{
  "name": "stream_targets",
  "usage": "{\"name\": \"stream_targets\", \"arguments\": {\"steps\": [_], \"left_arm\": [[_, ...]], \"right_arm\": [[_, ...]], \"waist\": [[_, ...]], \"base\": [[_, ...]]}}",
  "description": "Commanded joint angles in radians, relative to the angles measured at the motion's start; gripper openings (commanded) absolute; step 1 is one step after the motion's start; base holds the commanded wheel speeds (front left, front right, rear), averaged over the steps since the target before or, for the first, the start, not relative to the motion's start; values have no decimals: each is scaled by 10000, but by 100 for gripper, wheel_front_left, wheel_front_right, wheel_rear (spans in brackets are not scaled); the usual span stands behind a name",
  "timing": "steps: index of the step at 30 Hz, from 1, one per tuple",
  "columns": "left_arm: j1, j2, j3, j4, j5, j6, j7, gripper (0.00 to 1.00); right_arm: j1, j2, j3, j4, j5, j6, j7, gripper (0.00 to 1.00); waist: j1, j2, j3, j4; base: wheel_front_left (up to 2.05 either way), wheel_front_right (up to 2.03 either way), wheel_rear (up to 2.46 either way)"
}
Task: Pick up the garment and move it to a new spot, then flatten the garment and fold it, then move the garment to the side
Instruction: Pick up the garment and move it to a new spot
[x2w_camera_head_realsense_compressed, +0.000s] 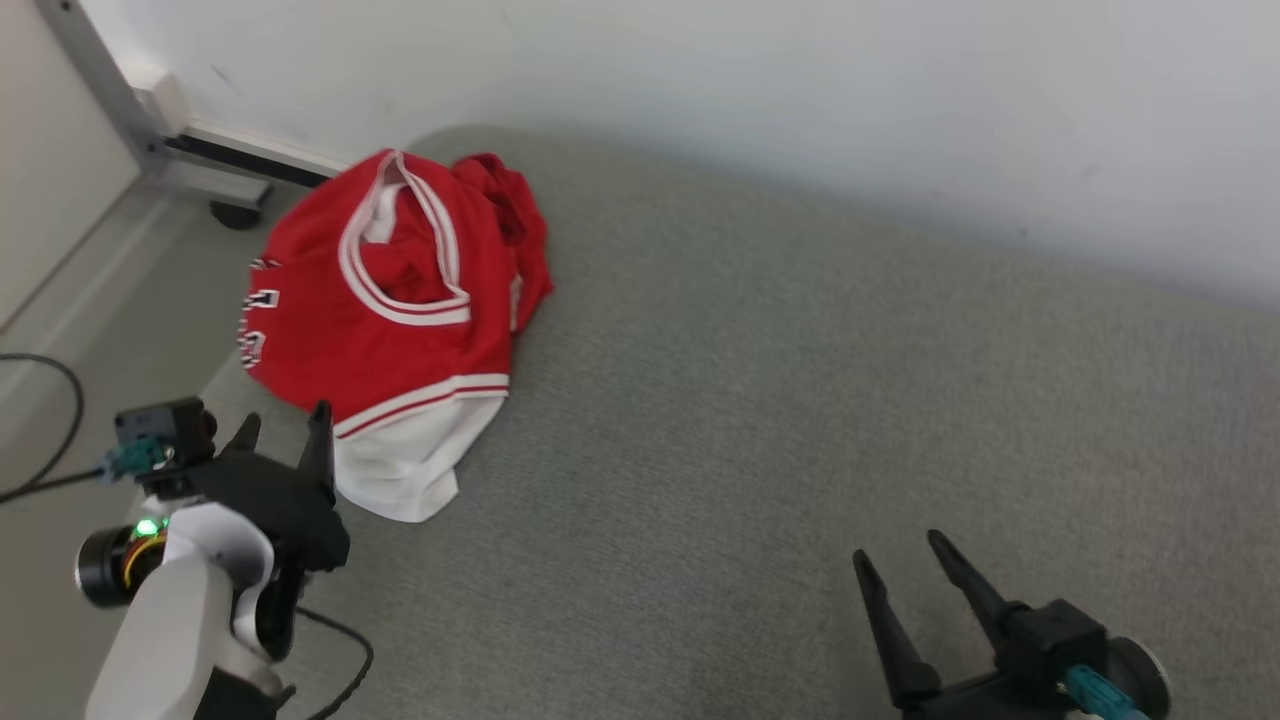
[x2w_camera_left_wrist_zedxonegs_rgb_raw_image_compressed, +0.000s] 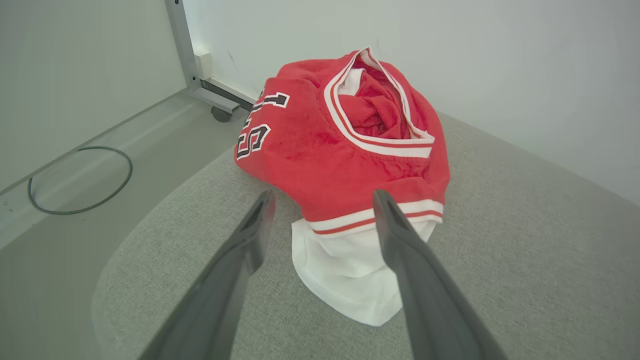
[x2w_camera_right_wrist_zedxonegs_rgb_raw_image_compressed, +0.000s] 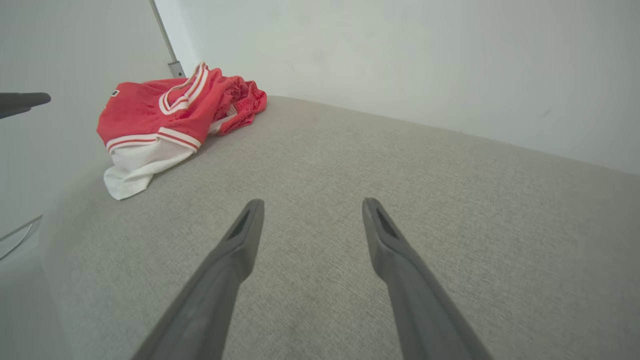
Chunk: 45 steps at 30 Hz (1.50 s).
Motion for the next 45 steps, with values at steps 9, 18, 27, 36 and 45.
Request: {"name": "stream_targets", "arguments": {"steps": [9,18,27,36,45], "left_arm": [[-1660,474,-776,1333,-192,41,311,100],[-2488,587,-722,2890,-191,730,519,89],[-2732,951,-976,3510,-8,589,273,0],[-3143,1751,-1042,2971,-75,248,-180,0],[-3769,2394,-1491,1059,-179,-1,319,0]], "right_arm": [[939,-532,-391,-2647,-99,-21,1086,100],[1153,-451,-483,-3359,-67,-21,1265,100],[920,-205,-328,-2865,126,-21,916,100],[554,164,-33,-1749,531,-21,183,100],[329,413,51,-93,1196,-21,-946,100]], "waist": [[-1,-1,2331,-1644],[-1,-1,2785,-2140],[-1,-1,2244,-2176],[-1,-1,922,-2009],[-1,-1,-926,-2283]], "base": [[0,0,0],[0,0,0],[0,0,0],[0,0,0],[0,0,0]]}}
